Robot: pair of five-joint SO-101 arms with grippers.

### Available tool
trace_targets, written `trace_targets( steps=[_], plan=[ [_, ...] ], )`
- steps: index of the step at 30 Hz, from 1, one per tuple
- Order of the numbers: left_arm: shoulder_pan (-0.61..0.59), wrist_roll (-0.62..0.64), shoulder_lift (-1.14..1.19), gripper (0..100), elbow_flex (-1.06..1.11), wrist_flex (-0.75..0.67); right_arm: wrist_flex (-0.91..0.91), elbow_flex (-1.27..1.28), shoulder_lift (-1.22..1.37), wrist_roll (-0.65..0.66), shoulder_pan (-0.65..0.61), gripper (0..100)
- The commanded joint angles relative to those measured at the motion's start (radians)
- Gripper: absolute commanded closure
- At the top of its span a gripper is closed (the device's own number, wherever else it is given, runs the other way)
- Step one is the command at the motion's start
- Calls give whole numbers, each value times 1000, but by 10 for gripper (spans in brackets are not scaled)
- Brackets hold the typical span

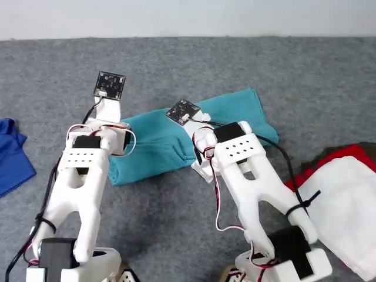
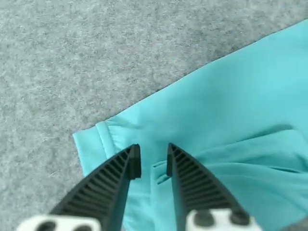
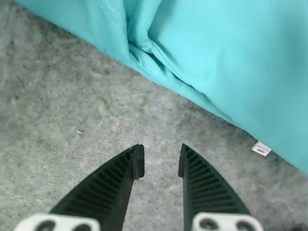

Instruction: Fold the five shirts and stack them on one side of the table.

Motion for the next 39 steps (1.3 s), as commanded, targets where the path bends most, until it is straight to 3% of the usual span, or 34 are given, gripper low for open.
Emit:
trace_targets(
  steps=[1,4,9,13,17,26,39],
  plan=[
    [-35,9,-17,900,-54,-12,-27,-3,-5,-9,-31,862],
    [-66,9,-17,902,-102,54,-87,-2,-4,-12,-71,862],
    [-71,9,-17,902,-266,356,-196,-8,22,-58,-79,862],
    [-69,-5,-17,900,-418,624,-203,-54,93,-130,124,861],
    [-63,-123,-15,902,-446,764,-153,-216,179,-183,343,861],
    [-61,-161,-8,902,-367,821,28,-588,499,-187,542,861],
    [-61,-161,-8,903,-288,821,246,-1010,874,-183,559,797]
  ],
)
